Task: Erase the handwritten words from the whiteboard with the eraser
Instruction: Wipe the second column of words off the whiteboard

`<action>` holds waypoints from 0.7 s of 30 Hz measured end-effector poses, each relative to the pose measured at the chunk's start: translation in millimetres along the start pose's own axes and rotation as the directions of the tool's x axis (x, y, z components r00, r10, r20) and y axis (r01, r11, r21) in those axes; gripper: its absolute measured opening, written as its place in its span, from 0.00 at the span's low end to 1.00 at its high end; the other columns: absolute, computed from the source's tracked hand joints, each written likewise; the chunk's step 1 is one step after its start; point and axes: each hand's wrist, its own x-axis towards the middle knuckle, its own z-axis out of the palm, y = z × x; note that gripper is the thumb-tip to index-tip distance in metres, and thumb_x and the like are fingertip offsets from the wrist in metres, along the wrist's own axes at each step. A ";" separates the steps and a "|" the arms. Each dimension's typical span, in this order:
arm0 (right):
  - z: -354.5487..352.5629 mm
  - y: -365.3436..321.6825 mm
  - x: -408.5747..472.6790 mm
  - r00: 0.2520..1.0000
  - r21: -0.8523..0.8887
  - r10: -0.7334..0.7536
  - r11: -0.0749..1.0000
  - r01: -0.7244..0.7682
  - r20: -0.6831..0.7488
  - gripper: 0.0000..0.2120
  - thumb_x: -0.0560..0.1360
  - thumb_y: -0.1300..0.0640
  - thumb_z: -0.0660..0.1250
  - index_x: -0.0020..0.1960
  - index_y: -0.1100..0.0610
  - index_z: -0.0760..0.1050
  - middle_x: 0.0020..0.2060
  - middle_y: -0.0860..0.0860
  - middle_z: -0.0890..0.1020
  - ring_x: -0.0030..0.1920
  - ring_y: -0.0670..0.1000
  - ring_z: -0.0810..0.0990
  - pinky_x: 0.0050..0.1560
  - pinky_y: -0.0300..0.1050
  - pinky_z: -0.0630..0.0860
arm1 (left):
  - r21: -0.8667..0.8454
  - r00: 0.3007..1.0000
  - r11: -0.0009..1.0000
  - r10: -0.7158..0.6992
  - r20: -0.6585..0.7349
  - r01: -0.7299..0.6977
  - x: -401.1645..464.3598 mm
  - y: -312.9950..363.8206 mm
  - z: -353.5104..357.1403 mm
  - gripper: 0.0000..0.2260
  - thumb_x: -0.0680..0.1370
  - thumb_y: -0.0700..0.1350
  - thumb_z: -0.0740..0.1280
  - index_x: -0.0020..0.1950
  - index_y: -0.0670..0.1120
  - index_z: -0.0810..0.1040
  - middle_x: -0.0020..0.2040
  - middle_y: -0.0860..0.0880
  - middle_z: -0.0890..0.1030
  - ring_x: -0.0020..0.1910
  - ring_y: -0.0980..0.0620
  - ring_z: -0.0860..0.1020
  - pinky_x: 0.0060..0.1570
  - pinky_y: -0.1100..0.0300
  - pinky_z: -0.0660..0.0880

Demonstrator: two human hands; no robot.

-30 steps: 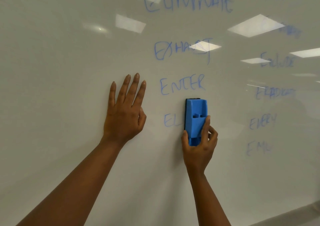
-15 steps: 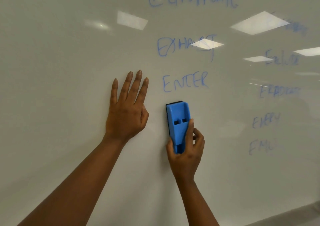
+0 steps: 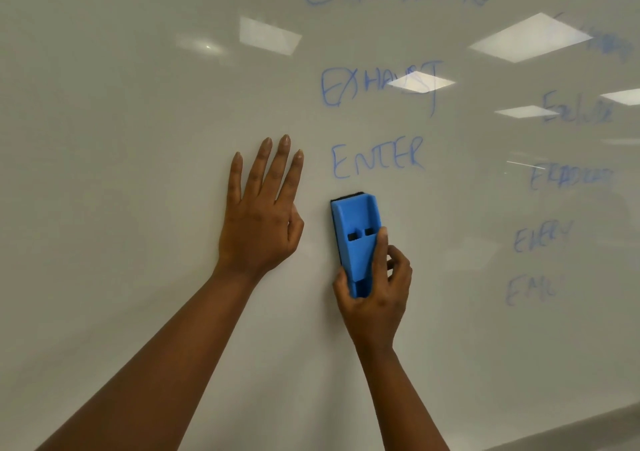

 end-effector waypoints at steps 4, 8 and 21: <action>-5.3 8.6 4.5 1.000 -0.042 -0.016 0.999 0.015 -0.020 0.38 0.63 0.56 0.71 0.69 0.57 0.61 0.52 0.60 0.75 0.49 0.49 0.69 0.38 0.50 0.78 | 0.002 1.000 1.000 0.001 0.006 -0.001 -0.6 0.0 0.0 0.28 0.75 0.43 0.55 0.75 0.41 0.58 0.75 0.40 0.58 0.75 0.41 0.55 0.72 0.41 0.50; 3.8 -3.9 6.3 0.997 0.042 0.054 0.998 -0.051 -0.060 0.38 0.64 0.56 0.71 0.70 0.56 0.59 0.53 0.59 0.72 0.50 0.48 0.68 0.40 0.46 0.77 | 0.010 1.000 1.000 0.003 0.009 -0.003 -0.7 -0.1 0.7 0.28 0.75 0.43 0.55 0.75 0.41 0.59 0.75 0.40 0.59 0.75 0.41 0.55 0.72 0.41 0.50; -11.8 30.0 0.5 0.998 -0.073 -0.065 0.995 0.064 -0.010 0.35 0.66 0.52 0.69 0.70 0.58 0.61 0.54 0.56 0.70 0.48 0.50 0.70 0.39 0.41 0.75 | -0.081 1.000 0.997 -0.023 -0.020 0.021 -1.6 -0.6 0.6 0.27 0.76 0.43 0.54 0.75 0.40 0.57 0.75 0.42 0.60 0.75 0.43 0.57 0.72 0.42 0.52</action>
